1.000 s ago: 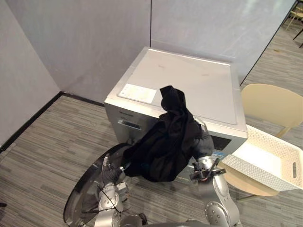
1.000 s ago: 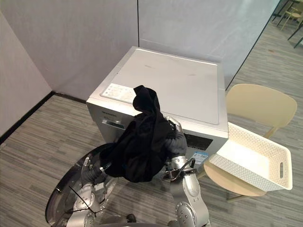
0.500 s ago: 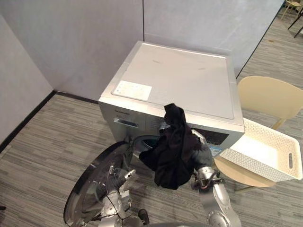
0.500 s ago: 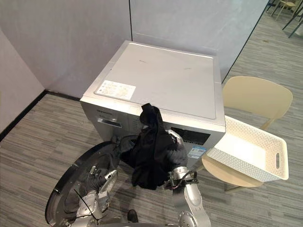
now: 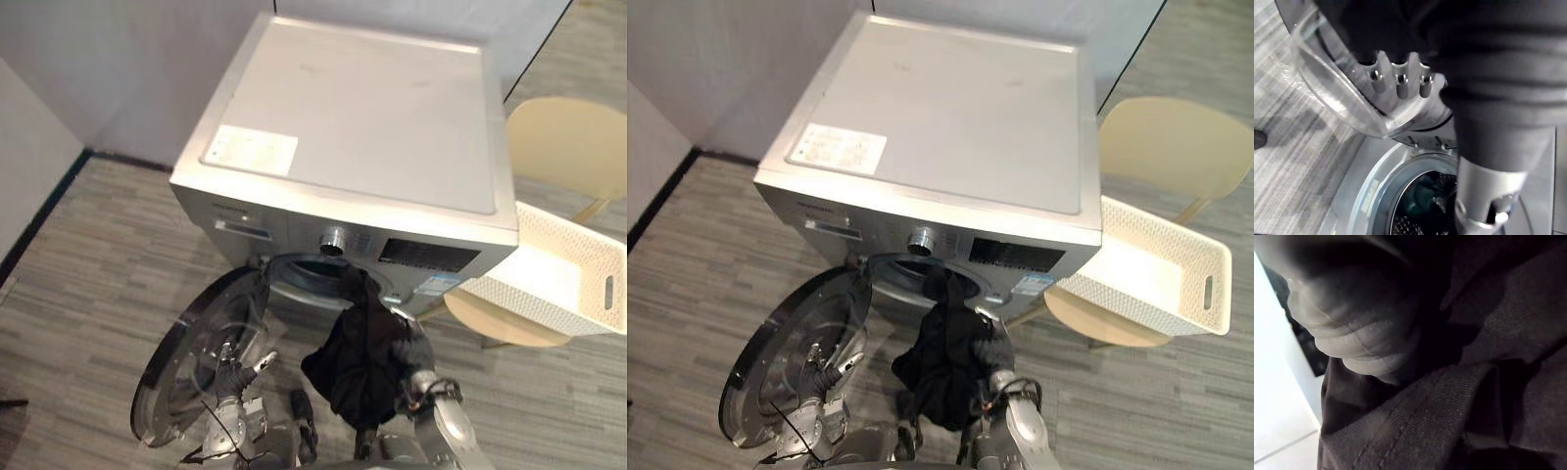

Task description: Pick up the laundry basket with both hands and put the clothes into the washing machine.

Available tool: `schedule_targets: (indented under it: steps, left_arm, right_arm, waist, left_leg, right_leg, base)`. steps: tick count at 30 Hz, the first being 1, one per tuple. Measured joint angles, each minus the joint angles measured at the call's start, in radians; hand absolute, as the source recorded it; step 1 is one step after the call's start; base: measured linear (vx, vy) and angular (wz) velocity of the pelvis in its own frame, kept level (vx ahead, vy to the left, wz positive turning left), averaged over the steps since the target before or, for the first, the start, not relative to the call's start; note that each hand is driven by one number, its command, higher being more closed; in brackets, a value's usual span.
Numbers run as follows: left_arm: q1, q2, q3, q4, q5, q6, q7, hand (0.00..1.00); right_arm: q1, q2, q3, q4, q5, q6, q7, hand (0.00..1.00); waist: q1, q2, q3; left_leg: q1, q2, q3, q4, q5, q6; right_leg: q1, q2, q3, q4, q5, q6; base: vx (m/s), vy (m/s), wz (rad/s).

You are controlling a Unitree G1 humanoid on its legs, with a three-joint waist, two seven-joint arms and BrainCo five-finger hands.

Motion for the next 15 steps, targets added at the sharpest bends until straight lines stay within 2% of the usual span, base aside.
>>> schedule_targets:
  steps: [2,5,6,10,12,13,15]
  left_arm:
    - [-0.006,0.0,0.0,-0.018,-0.01,-0.001,0.002,0.0]
    - [-0.016,0.0,0.0,-0.063,-0.051,-0.015,0.007,0.0]
    - [-0.014,0.0,0.0,-0.081,-0.07,-0.023,0.008,0.0]
    - [-0.013,0.0,-0.002,-0.143,-0.121,-0.044,0.027,0.0]
    - [-0.014,0.001,-0.009,-0.17,-0.136,-0.047,0.027,0.0]
    - [-0.014,0.001,-0.009,-0.175,-0.144,-0.049,0.028,0.0]
    - [-0.02,0.001,-0.015,-0.175,-0.165,-0.06,0.029,0.0]
  right_arm:
    - [-0.107,-0.002,-0.026,0.048,-0.001,0.0,-0.043,1.0]
    - [-0.352,-0.022,-0.099,0.147,0.0,-0.007,-0.148,1.0]
    - [-0.427,-0.033,-0.115,0.187,0.0,-0.008,-0.187,1.0]
    - [-0.614,-0.046,-0.125,0.287,0.039,-0.008,-0.282,1.0]
    - [-0.696,-0.07,-0.149,0.332,0.057,-0.009,-0.294,1.0]
    - [-0.697,-0.074,-0.147,0.323,0.058,-0.029,-0.291,1.0]
    - [-0.73,-0.086,-0.146,0.311,0.082,-0.062,-0.283,1.0]
  waist:
    - [0.013,0.011,0.039]
    - [0.05,0.033,0.088]
    - [0.053,0.042,0.103]
    - [0.057,0.068,0.167]
    - [0.056,0.076,0.191]
    - [0.056,0.078,0.196]
    - [0.047,0.081,0.206]
  left_leg:
    - [-0.024,0.005,-0.006,0.017,0.0,0.0]
    - [-0.097,0.005,-0.01,0.048,0.003,-0.003]
    - [-0.126,0.004,-0.012,0.053,0.01,-0.014]
    - [-0.225,0.003,-0.017,0.068,0.033,-0.016]
    - [-0.268,0.0,-0.019,0.068,0.047,-0.022]
    - [-0.282,0.0,-0.02,0.068,0.053,-0.016]
    - [-0.323,-0.009,-0.029,0.055,0.074,-0.029]
  right_leg:
    - [-0.029,-0.002,-0.003,0.033,-0.007,-0.009]
    - [-0.125,-0.02,-0.011,0.122,-0.044,-0.018]
    - [-0.16,-0.027,-0.014,0.146,-0.052,-0.021]
    - [-0.286,-0.044,-0.018,0.226,-0.07,-0.029]
    - [-0.339,-0.051,-0.019,0.256,-0.072,-0.032]
    - [-0.356,-0.053,-0.021,0.265,-0.072,-0.032]
    - [-0.413,-0.065,-0.027,0.289,-0.075,-0.036]
  base:
    - [-0.03,-0.014,0.1]
    - [-0.07,-0.011,0.11]
    - [-0.06,-0.011,0.12]
    - [-0.07,-0.017,0.08]
    - [-0.06,-0.006,0.07]
    - [-0.11,0.002,0.12]
    - [-0.09,0.004,0.11]
